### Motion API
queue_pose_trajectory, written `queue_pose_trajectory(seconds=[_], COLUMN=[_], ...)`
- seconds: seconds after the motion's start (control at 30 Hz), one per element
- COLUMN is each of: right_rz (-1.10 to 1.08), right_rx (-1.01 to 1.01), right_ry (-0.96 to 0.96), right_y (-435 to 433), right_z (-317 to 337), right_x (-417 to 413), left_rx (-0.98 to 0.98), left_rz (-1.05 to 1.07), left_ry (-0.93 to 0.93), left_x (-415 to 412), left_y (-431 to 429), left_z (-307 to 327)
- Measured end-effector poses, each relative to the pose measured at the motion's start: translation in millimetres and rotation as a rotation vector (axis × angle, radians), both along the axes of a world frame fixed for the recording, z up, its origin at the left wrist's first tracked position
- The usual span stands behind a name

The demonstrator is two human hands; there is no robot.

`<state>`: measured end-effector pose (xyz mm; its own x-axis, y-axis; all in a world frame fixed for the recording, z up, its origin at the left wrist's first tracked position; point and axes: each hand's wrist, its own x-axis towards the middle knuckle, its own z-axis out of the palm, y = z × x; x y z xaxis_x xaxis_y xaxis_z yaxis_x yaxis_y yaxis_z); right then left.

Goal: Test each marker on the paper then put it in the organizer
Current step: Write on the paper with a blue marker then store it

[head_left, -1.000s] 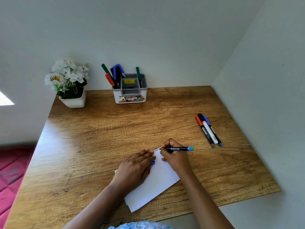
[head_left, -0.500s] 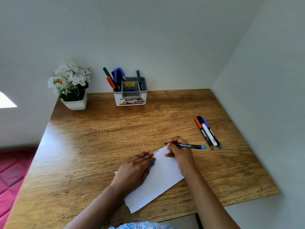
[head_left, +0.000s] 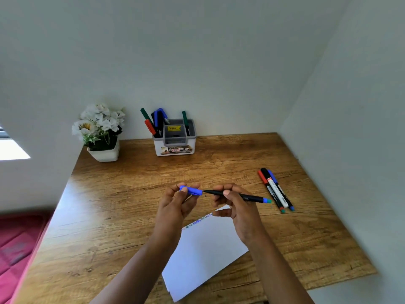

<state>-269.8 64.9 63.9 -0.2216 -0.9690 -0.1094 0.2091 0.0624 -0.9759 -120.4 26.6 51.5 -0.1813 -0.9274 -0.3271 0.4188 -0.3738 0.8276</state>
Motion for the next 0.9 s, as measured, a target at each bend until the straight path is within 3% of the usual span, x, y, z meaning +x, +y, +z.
queue_pose_trajectory(seconds=[0.13, 0.47, 0.63, 0.9], right_rz=[-0.054, -0.052, -0.181, -0.209], right_rx=[-0.056, -0.165, -0.321, -0.277], right_ry=[0.054, 0.235, -0.045, 0.013], right_y=[1.5, 0.0, 5.0, 3.9], right_z=[15.3, 27.8, 29.2, 29.8], right_x=[4.5, 19.2, 29.5, 12.3], left_rx=[0.123, -0.047, -0.030, 0.117], left_rz=[0.048, -0.150, -0.017, 0.096], left_ry=[0.228, 0.226, 0.310, 0.419], left_x=[-5.1, -13.7, -16.8, -10.3], left_y=[-1.0, 12.4, 7.7, 3.3], left_z=[16.7, 24.6, 36.5, 38.8])
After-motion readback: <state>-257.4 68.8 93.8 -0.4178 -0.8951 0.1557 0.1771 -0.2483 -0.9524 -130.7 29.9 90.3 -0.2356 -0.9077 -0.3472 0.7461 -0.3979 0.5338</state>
